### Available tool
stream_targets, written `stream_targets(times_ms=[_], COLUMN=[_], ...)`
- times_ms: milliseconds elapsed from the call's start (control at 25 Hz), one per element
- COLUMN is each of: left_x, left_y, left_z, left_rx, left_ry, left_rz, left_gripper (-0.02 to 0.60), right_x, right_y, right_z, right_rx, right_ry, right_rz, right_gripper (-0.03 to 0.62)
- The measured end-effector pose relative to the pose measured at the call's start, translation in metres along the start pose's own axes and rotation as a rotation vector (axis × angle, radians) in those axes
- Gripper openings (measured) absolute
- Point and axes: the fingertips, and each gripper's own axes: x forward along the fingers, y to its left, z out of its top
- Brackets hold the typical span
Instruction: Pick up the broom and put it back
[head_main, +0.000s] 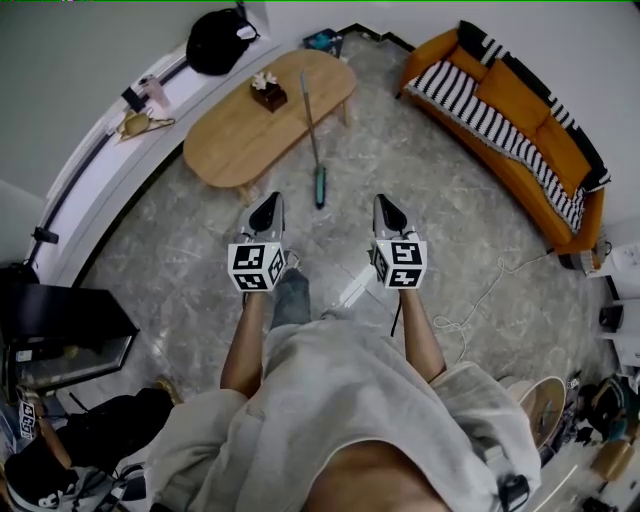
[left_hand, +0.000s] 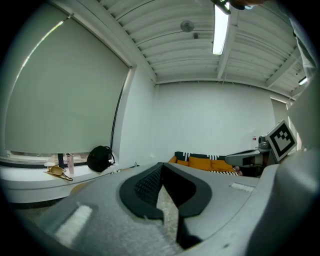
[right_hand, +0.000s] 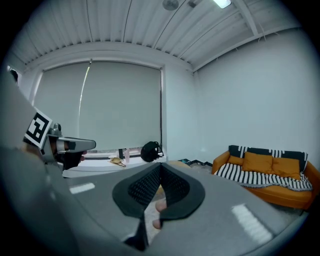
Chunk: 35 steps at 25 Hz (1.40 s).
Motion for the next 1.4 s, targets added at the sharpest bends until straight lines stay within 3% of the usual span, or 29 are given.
stream_targets(times_ms=[360, 1000, 1400], left_x=[0.085, 0.255, 0.321], left_y=[0.045, 0.165, 0.216], left_z=[0.006, 0.056, 0.054], left_rx=[-0.013, -0.031, -0.045], left_ry=[-0.002, 0.030, 0.064], left_rz=[-0.046, -0.169, -0.195], left_gripper=[0.003, 0.003, 0.003], right_x=[0.085, 0.267, 0.337], right_y=[-0.017, -0.040, -0.044], right_z=[0.014, 0.090, 0.093], right_rx=[-0.014, -0.015, -0.008], right_ry=[0.008, 0.025, 0.062], right_rz=[-0.036, -0.151, -0.179], right_gripper=[0.000, 0.000, 0.000])
